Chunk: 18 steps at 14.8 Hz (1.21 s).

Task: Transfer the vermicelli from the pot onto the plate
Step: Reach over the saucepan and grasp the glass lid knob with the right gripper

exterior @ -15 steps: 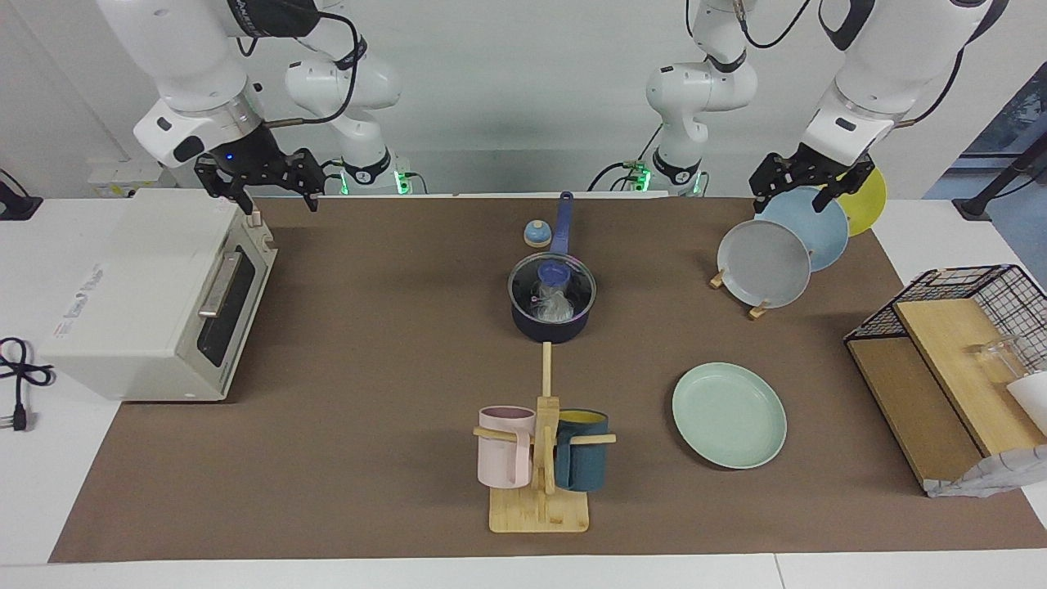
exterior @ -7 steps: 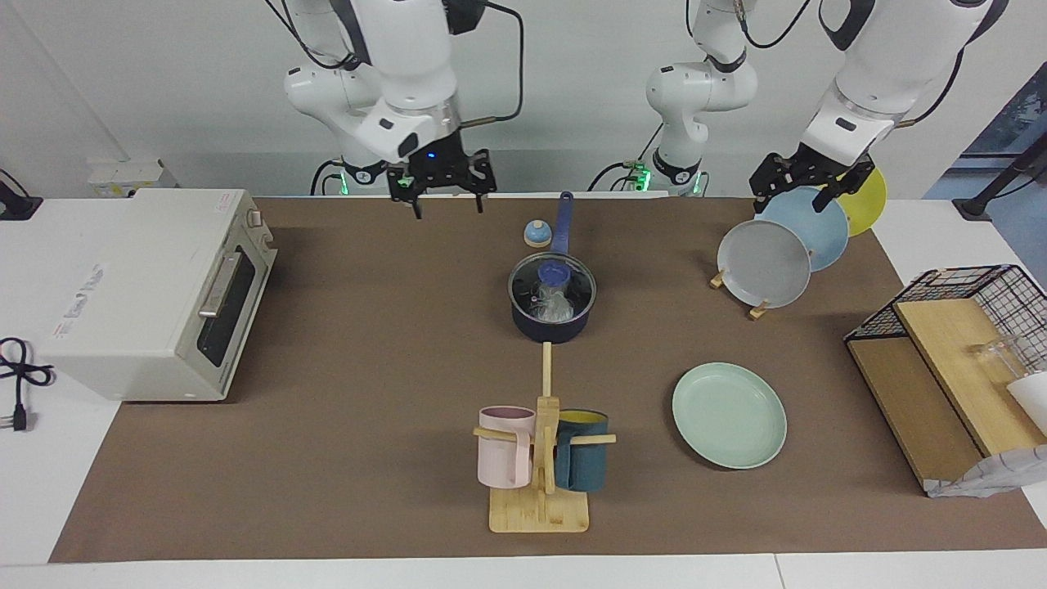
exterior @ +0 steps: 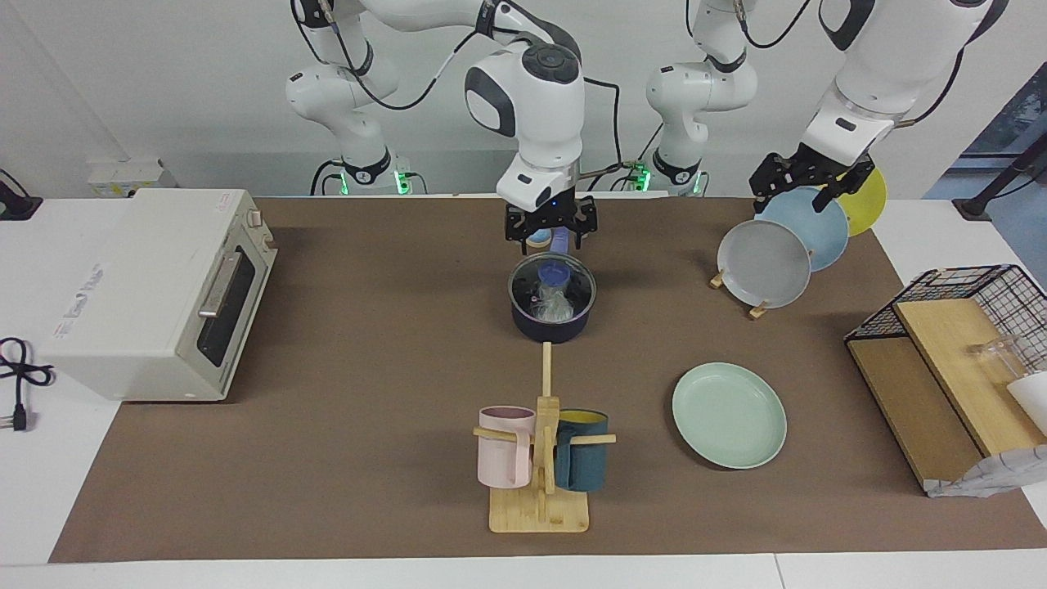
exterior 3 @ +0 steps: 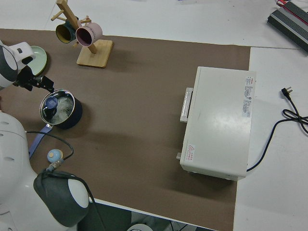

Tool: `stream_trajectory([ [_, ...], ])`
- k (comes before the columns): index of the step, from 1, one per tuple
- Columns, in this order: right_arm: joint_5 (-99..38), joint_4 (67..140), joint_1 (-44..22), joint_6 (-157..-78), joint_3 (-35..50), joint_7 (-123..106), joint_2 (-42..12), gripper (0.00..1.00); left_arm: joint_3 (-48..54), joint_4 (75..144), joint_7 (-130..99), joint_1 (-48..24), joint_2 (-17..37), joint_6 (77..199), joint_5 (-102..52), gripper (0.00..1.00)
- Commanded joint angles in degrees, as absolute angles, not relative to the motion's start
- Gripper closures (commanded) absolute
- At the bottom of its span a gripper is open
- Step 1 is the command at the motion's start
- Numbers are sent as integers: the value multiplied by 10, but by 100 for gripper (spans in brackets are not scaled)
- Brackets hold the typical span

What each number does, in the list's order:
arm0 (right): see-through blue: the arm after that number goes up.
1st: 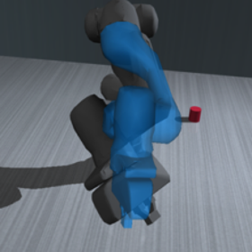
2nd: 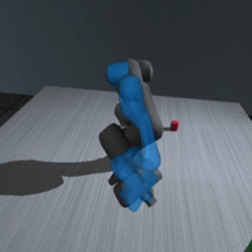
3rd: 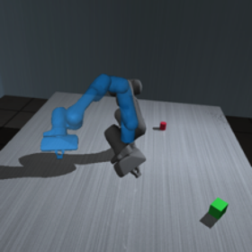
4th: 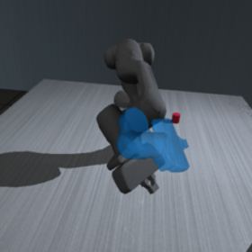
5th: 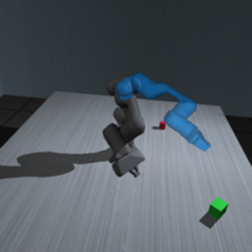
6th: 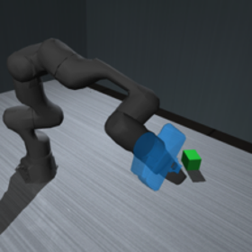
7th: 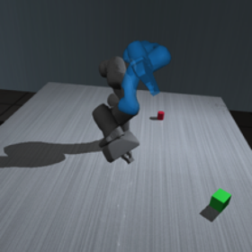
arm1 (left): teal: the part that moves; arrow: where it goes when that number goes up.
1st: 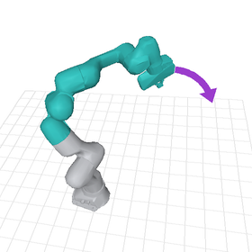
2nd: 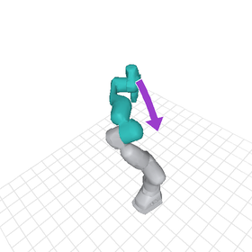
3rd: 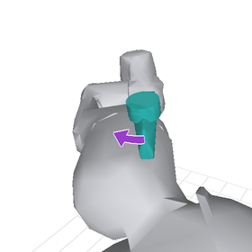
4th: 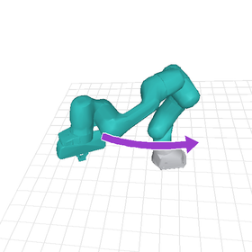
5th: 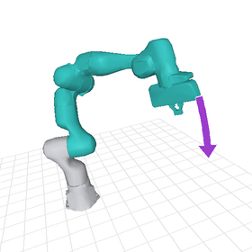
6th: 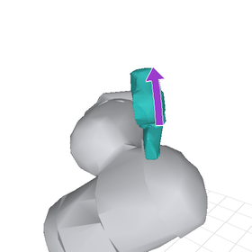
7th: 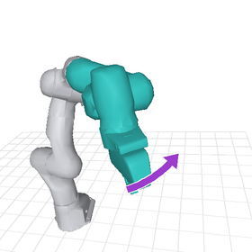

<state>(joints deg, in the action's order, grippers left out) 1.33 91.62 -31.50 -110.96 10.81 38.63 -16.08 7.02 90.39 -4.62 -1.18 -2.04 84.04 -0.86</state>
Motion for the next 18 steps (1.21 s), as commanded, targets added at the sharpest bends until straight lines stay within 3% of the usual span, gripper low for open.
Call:
stream_trajectory([
  [1, 20, 954, -315, -1154, 106, 392, -154, 0, 69, 918, -51, -13, -33, 846, 0, 0],
  [5, 48, 994, -325, -1184, 106, 391, -161, 0, 69, 918, -51, -13, -33, 846, 0, 0],
  [10, 50, 995, -350, -1197, 106, 409, -183, 0, 69, 918, -51, -13, -33, 846, 0, 0],
  [18, 54, 989, -330, -1200, 106, 402, -187, 0, 69, 918, -51, -13, -33, 846, 0, 0],
])
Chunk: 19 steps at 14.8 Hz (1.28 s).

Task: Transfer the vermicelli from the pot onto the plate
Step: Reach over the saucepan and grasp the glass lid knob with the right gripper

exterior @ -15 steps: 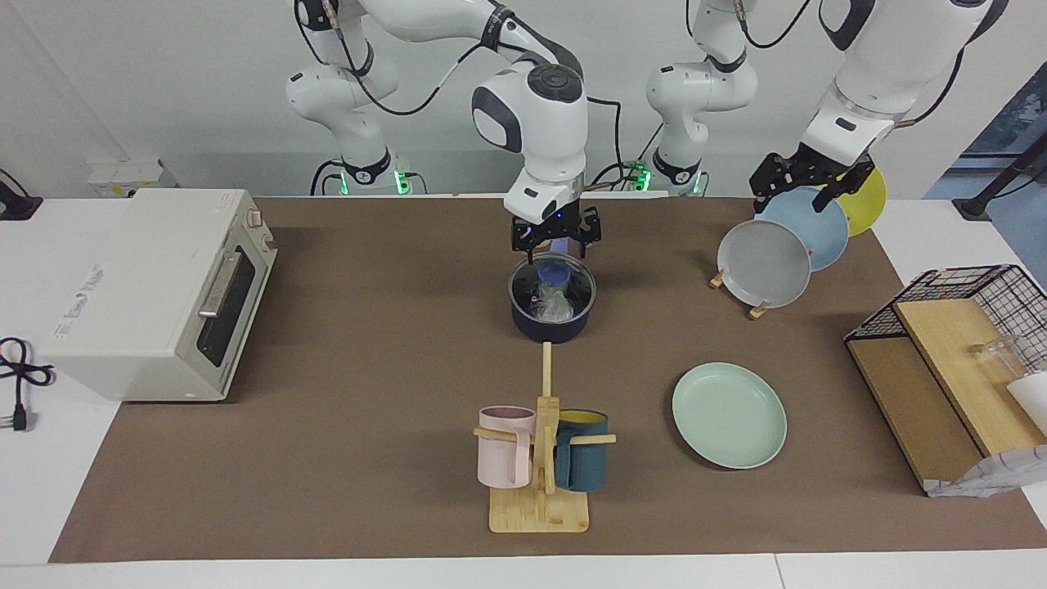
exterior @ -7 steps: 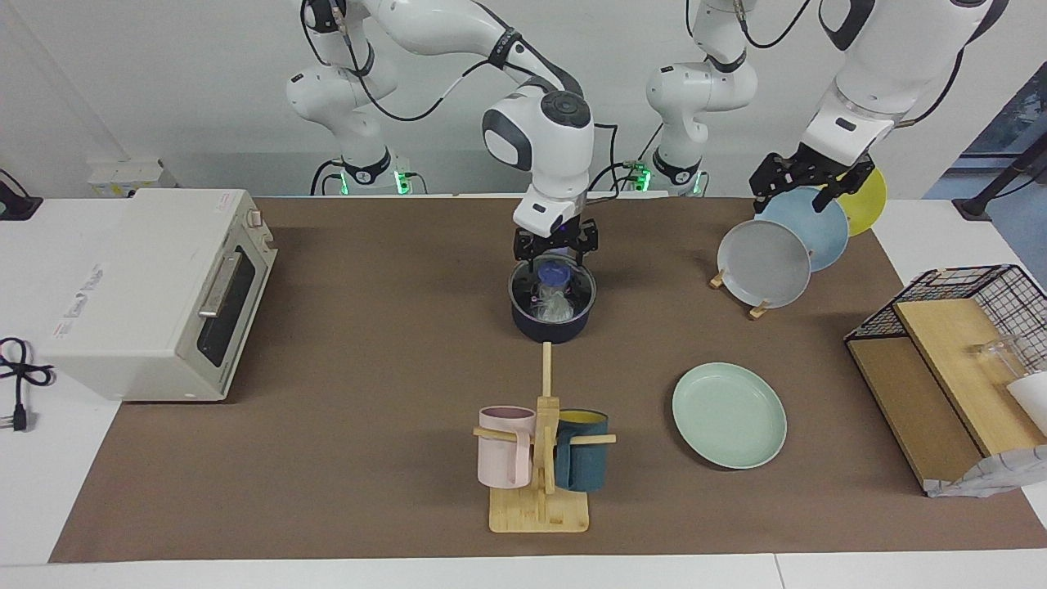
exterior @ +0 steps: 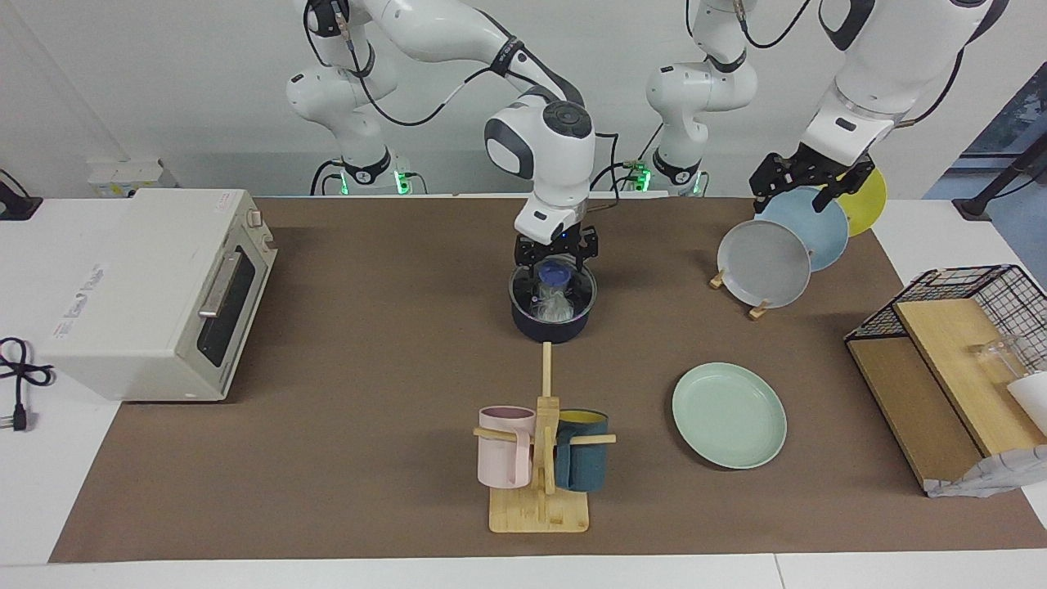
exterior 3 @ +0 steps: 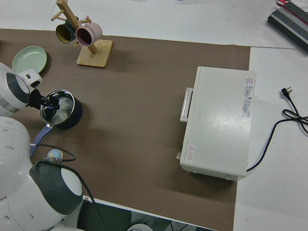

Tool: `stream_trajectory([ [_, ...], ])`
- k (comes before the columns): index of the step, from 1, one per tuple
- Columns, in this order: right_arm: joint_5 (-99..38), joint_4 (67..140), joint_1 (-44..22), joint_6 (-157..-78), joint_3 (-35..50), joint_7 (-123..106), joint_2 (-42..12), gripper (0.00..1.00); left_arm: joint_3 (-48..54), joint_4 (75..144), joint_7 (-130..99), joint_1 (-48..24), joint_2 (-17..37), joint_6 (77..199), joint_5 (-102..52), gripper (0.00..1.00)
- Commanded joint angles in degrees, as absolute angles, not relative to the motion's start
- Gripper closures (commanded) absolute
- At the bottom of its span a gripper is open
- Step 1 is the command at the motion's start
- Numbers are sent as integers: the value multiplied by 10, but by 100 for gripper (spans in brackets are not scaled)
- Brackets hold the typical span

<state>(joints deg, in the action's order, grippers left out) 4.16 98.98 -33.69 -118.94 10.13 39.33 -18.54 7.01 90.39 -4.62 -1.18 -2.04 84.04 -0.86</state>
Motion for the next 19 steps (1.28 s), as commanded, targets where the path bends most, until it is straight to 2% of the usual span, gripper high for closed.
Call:
stream_trajectory([
  [1, 54, 989, -330, -1201, 106, 402, -187, 0, 69, 918, -51, -13, -33, 846, 0, 0],
  [7, 54, 989, -330, -1208, 106, 402, -188, 17, 69, 918, -51, -13, -33, 846, 0, 0],
  [12, 54, 986, -329, -1207, 105, 392, -188, 38, 69, 918, -51, -12, -33, 846, 0, 0],
  [19, 54, 935, -312, -1149, 105, 366, -181, 39, 69, 918, -51, -12, -33, 846, 0, 0],
])
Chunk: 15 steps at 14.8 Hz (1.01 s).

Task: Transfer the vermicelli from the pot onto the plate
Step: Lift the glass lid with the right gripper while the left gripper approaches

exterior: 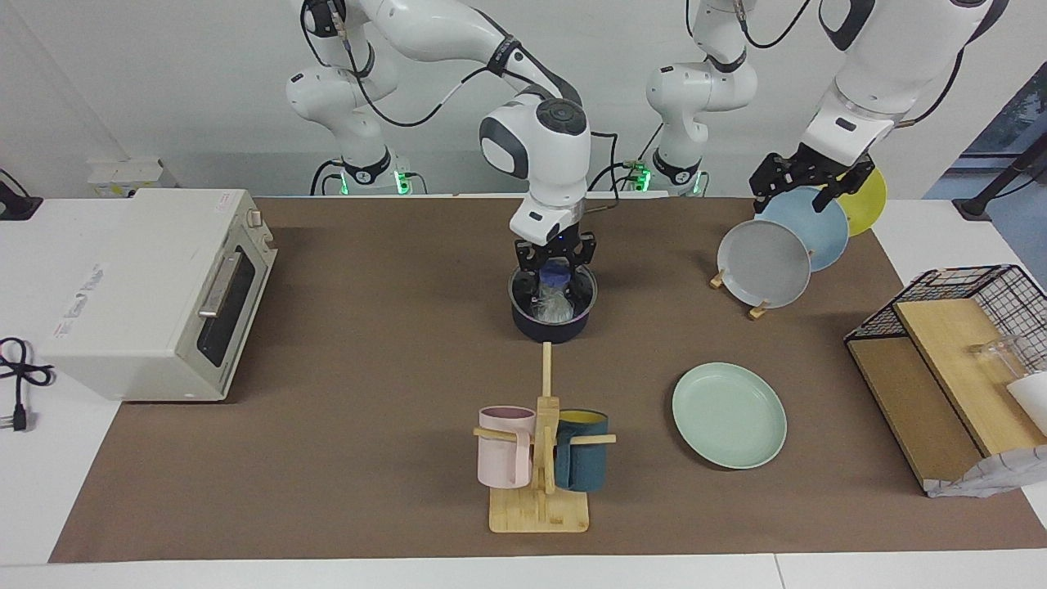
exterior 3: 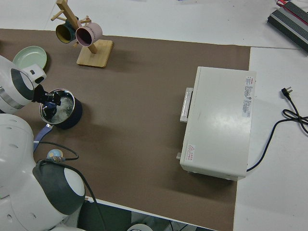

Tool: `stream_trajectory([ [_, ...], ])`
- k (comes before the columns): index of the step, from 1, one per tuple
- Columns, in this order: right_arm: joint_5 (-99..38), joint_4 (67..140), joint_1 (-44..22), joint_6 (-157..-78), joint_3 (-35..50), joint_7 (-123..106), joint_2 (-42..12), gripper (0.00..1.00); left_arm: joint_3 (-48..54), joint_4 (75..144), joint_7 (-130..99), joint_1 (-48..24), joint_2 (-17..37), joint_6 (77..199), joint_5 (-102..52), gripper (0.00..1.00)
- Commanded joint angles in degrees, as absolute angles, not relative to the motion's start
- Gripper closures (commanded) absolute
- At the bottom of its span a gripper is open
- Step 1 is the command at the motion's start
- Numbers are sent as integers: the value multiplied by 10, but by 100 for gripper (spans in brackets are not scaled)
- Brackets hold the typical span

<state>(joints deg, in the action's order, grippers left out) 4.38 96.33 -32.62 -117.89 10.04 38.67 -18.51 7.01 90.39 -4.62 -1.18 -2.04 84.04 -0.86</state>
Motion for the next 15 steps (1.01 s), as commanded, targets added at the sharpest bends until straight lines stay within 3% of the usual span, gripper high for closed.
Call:
stream_trajectory([
  [1, 54, 930, -308, -1138, 105, 354, -179, 39, 69, 918, -51, -13, -33, 846, 0, 0],
  [6, 54, 939, -221, -1093, 105, 202, -160, 39, 69, 918, -51, -13, -33, 846, 0, 0],
  [9, 52, 954, -119, -1071, 105, 47, -146, 38, 69, 918, -51, -12, -33, 846, 0, 0],
  [12, 50, 997, -28, -1081, 105, -95, -133, 38, 69, 918, -51, -13, -33, 846, 0, 0],
  [15, 50, 1072, 13, -1126, 105, -155, -107, 38, 69, 918, -52, -13, -33, 846, 0, 0],
])
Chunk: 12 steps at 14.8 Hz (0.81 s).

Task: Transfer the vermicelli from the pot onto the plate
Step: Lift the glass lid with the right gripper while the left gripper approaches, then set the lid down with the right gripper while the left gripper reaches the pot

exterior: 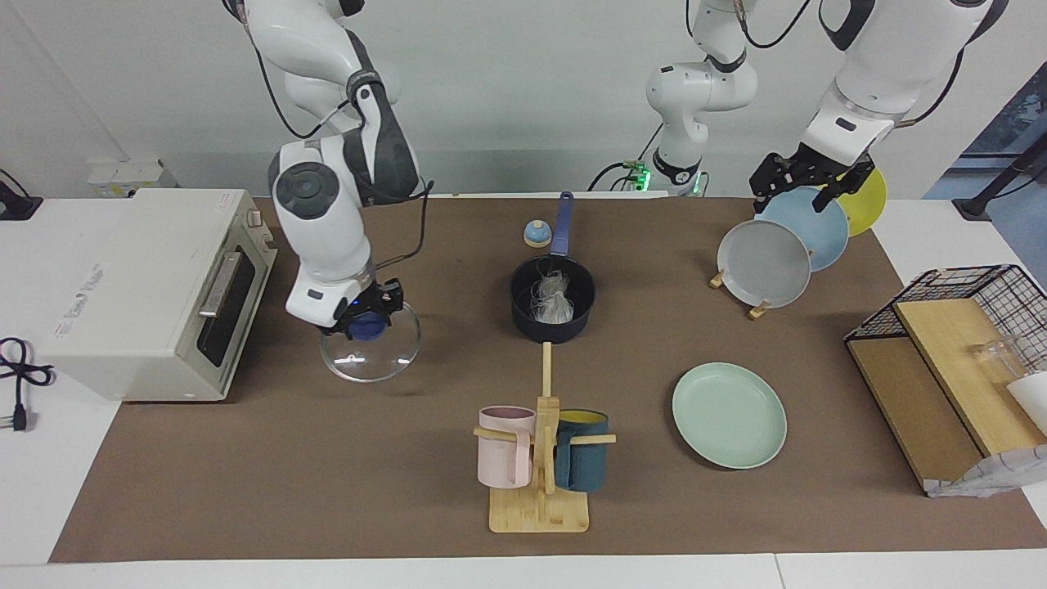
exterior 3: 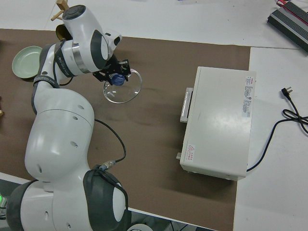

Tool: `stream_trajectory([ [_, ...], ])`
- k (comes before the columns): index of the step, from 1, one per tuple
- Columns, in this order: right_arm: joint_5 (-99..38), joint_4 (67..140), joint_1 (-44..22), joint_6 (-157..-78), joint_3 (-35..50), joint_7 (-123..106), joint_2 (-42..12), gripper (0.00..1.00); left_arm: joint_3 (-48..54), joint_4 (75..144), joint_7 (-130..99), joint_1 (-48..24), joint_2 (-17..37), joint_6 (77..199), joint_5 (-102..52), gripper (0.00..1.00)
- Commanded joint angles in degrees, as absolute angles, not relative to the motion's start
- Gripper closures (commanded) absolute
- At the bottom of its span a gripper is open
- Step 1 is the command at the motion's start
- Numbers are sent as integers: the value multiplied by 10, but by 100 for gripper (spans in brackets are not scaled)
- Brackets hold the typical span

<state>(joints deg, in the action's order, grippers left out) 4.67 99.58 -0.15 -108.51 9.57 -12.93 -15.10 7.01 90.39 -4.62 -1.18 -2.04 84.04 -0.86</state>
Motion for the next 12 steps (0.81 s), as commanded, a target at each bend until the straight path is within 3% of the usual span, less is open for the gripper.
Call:
stream_trajectory([
  [1, 50, 1098, 24, -1158, 105, -175, -100, 38, 70, 918, -53, -18, -33, 845, 0, 0],
  [5, 50, 1196, 53, -1250, 105, -200, -72, 38, 74, 936, -51, -25, -43, 853, -1, 0],
  [12, 50, 1244, 68, -1299, 105, -223, -61, 38, 75, 1096, -200, -181, -86, 1000, -30, 0],
])
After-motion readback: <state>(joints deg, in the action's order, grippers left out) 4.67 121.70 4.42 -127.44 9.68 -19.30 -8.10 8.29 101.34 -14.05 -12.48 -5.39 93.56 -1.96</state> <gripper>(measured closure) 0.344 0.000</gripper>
